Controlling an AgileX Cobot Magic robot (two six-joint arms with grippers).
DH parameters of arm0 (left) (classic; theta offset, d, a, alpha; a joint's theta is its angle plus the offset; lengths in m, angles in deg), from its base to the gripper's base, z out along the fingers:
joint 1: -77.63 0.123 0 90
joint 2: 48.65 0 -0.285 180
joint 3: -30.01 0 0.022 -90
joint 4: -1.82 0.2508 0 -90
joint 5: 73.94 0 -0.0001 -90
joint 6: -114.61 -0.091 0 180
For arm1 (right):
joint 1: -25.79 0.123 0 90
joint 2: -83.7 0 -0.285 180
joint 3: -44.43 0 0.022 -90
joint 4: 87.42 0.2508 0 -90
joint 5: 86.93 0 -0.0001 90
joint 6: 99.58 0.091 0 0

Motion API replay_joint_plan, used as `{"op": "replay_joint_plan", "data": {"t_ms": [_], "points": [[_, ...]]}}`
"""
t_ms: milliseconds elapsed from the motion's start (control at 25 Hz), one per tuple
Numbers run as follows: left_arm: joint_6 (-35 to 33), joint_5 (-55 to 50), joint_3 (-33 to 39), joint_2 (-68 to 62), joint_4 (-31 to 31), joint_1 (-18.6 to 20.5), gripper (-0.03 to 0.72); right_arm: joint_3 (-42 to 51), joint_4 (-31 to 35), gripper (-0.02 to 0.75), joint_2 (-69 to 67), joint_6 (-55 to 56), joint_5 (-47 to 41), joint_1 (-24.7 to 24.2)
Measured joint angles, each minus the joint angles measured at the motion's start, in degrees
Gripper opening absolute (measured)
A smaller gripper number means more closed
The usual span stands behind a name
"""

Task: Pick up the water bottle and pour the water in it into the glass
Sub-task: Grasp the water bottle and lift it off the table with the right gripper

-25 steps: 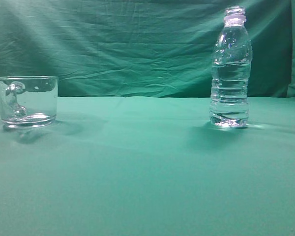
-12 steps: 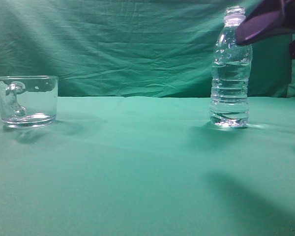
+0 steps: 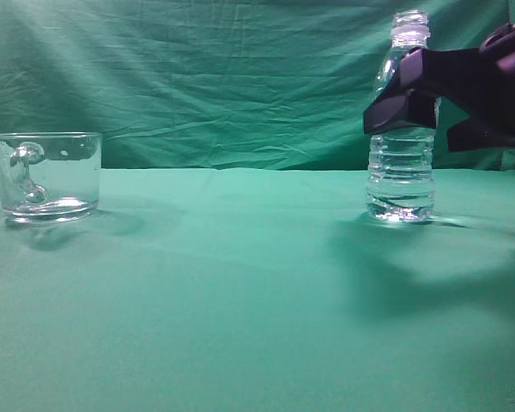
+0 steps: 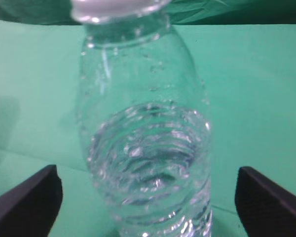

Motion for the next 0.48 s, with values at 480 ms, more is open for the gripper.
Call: {"op": "replay_joint_plan", "data": {"t_ms": [480], "points": [[0.00,0.00,0.00,0.00,0.00,0.00,0.000,-5.90,0.47,0.517,-6.59,0.00,5.30,0.00]]}}
